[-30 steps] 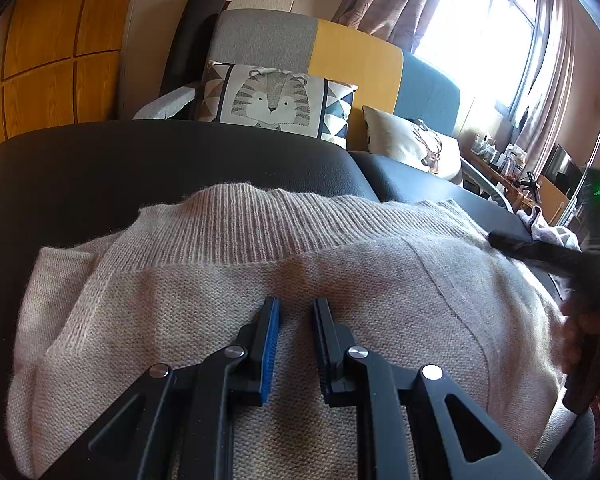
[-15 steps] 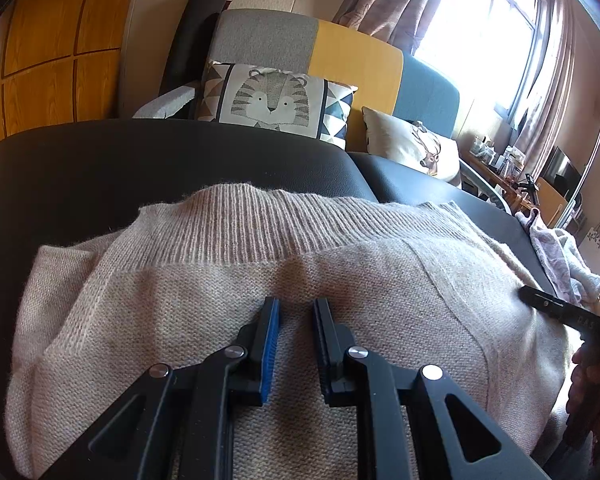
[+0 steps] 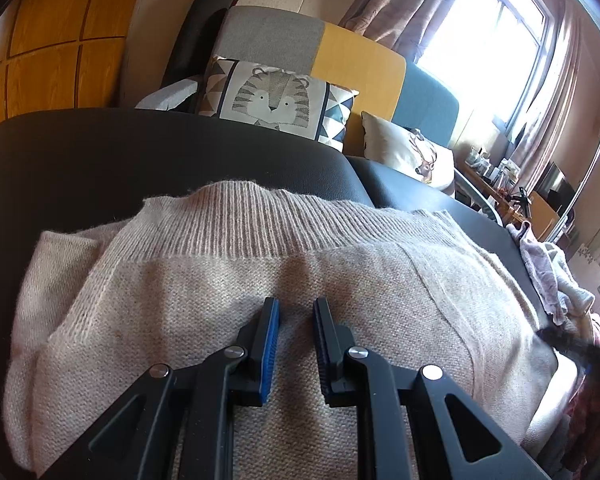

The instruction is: Fold clothes

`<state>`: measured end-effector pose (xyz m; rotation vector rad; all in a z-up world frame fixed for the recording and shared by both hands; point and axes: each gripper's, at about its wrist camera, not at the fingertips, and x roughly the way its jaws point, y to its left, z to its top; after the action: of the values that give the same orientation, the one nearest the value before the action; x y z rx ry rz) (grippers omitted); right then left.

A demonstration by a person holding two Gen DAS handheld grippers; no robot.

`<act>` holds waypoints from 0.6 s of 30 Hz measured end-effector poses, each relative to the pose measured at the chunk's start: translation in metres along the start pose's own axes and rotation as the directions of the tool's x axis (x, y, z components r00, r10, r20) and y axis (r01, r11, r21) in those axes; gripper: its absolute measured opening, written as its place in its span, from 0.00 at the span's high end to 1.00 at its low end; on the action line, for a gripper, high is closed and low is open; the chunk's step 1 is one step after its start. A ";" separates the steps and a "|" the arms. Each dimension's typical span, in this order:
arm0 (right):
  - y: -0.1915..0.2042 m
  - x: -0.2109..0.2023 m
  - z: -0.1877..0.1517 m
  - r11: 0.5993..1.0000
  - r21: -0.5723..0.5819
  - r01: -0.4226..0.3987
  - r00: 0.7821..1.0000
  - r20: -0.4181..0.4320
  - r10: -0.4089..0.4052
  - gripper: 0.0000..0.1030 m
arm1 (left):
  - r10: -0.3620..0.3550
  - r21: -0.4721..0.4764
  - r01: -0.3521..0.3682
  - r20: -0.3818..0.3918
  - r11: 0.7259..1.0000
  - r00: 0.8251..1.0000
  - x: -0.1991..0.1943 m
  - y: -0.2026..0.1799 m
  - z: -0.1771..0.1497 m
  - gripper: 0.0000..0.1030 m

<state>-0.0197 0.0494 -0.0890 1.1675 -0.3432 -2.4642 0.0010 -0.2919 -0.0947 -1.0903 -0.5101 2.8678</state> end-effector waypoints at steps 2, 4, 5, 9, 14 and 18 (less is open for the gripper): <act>-0.012 -0.001 -0.007 0.999 0.021 0.034 0.999 -0.009 -0.034 0.77 | 0.008 0.009 -0.008 0.000 1.000 1.000 0.000 -0.002 0.000 0.84; -0.029 -0.005 -0.013 0.996 0.080 0.049 0.999 0.006 -0.050 0.86 | 0.017 0.032 -0.017 -0.005 0.999 1.000 0.000 -0.003 -0.001 0.84; -0.037 -0.006 -0.015 0.993 0.117 0.024 1.000 0.013 -0.026 0.87 | 0.023 0.044 -0.022 -0.006 0.999 1.000 0.000 -0.004 -0.001 0.84; -0.036 -0.010 -0.012 0.988 0.157 0.003 1.000 0.016 -0.005 0.84 | 0.063 0.095 -0.062 -0.011 0.994 0.998 -0.005 -0.010 -0.004 0.84; -0.019 -0.015 0.009 0.990 0.128 -0.061 0.994 0.092 0.050 0.83 | 0.075 0.115 -0.077 0.015 0.990 0.997 -0.020 -0.007 -0.015 0.84; -0.010 0.012 0.015 0.999 0.028 0.020 1.000 0.021 -0.020 0.83 | 0.108 0.168 -0.112 0.036 0.979 0.994 -0.030 -0.003 -0.025 0.84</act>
<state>-0.0405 0.0537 -0.0913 1.1626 -0.3748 -2.4981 0.0392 -0.2864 -0.0921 -1.0863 -0.2060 2.9569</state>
